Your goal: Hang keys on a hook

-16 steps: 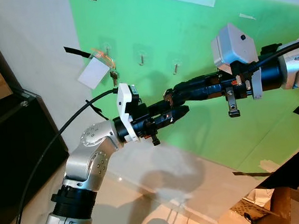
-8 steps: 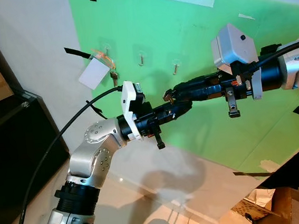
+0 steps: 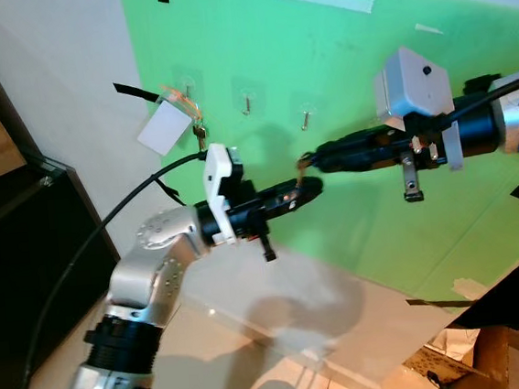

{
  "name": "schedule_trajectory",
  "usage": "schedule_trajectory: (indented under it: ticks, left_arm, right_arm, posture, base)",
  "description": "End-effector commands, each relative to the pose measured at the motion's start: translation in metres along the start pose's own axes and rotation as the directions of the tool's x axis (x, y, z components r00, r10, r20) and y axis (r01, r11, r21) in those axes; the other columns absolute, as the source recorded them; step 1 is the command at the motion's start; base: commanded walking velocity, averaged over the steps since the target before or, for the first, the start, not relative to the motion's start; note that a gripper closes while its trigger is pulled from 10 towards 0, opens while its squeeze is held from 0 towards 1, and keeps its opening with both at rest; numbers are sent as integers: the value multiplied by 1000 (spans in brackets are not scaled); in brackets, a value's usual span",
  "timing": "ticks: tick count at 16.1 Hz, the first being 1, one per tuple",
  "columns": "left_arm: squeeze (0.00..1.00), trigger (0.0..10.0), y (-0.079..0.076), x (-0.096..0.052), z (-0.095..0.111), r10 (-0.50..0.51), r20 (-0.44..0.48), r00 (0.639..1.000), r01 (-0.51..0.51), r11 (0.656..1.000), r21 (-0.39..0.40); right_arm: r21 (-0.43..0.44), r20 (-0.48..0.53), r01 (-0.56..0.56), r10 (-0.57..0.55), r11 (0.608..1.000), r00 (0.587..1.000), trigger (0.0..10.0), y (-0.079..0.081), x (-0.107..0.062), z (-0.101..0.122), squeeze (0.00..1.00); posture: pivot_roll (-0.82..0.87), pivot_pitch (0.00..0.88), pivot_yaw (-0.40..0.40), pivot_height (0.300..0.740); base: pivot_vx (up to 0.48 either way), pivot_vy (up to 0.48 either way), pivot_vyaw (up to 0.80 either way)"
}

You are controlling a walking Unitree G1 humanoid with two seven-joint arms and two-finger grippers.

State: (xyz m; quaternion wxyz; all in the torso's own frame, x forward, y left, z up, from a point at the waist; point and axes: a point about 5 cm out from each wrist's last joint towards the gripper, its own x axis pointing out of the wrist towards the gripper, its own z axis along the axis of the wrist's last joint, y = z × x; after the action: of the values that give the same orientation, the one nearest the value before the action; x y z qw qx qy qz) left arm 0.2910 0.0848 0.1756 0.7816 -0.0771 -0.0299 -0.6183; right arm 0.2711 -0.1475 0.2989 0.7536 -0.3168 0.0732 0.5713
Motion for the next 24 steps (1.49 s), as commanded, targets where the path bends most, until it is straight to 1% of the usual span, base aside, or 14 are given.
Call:
schedule_trajectory:
  ticks: [1, 2, 4, 6, 7, 8, 9, 10, 15, 19, 20, 21, 23, 24]
  left_arm:
    - [0, 0, 2, -3, 0, 19, -33, 999, -19, 1000, 16]
    - [0, 0, 5, -6, 0, 44, -49, 998, -43, 999, 31]
    - [0, 0, 10, -9, 5, 77, -27, 997, -75, 996, 53]
    - [0, 0, 10, -8, 7, 76, -28, 997, -74, 995, 71]
    - [0, 3882, 9, -7, 5, 72, -51, 996, -67, 992, 105]
    - [0, 10000, 9, -5, 0, 75, -105, 992, -57, 983, 172]
    - [0, 10000, 5, -1, -5, 41, -129, 991, -16, 982, 190]
    - [1000, 10000, 4, 3, -2, 38, -84, 996, -24, 986, 163]
    - [1000, 10000, 8, 11, 6, 44, 10, 999, -45, 989, 140]
    - [1000, 10000, 5, 15, 5, 31, 7, 999, -32, 989, 142]
    - [706, 10000, 4, 17, 3, 11, -13, 1000, -9, 990, 144]
    - [157, 10000, 1, 20, -1, -19, -43, 999, 25, 990, 141]
    - [0, 10000, 1, 22, -2, -19, -47, 999, 26, 989, 148]
    - [0, 10000, 2, 23, -2, -17, -46, 999, 24, 988, 154]
  right_arm:
    - [7, -24, -2, 2, 1000, 1000, 10000, 0, 1, -6, 0]
    - [12, -21, -4, 4, 1000, 1000, 10000, 0, 1, -6, 0]
    - [18, -16, -17, 18, 1000, 1000, 10000, 2, 2, -7, 0]
    - [20, -12, -20, 20, 1000, 1000, 10000, 3, 3, -7, 0]
    - [20, -7, -22, 22, 1000, 1000, 10000, 3, 4, -7, 0]
    - [23, 2, -26, 26, 999, 1000, 10000, 4, 4, -5, 0]
    - [24, 10, -34, 33, 999, 999, 10000, 5, 5, -4, 0]
    - [22, 11, -38, 37, 999, 999, 10000, 5, 5, -4, 0]
    - [17, 19, -46, 45, 999, 999, 10000, 7, 5, -1, 0]
    - [13, 23, -51, 51, 999, 998, 10000, 8, 6, 0, 0]
    - [12, 24, -53, 53, 999, 998, 10000, 8, 6, 0, 0]
    - [11, 24, -55, 54, 998, 998, 10000, 8, 7, 0, 0]
    - [8, 24, -56, 56, 998, 998, 10000, 8, 7, 1, 0]
    - [7, 25, -57, 57, 998, 998, 10000, 9, 7, 1, 0]
  posture:
    - [-55, 0, -46, 740]
    - [-55, 0, -46, 740]
    - [-50, 0, -46, 740]
    - [-51, 0, -45, 740]
    - [-51, 0, -45, 740]
    - [-51, 0, -45, 740]
    - [-52, 0, -48, 740]
    - [-52, 0, -48, 740]
    - [-56, 0, -44, 740]
    - [-56, 0, -44, 740]
    - [-56, 0, -44, 740]
    - [-56, 0, -44, 740]
    - [-56, 0, -44, 740]
    - [-57, 0, -44, 740]
  base:
    - [0, 0, 0]
    - [0, 0, 0]
    - [0, 0, 0]
    - [0, 0, 0]
    - [0, 0, 0]
    - [0, 0, 0]
    - [0, 0, 0]
    - [0, 0, 0]
    - [0, 0, 0]
    - [0, 0, 0]
    - [0, 0, 0]
    - [0, 0, 0]
    - [0, 0, 0]
    - [0, 0, 0]
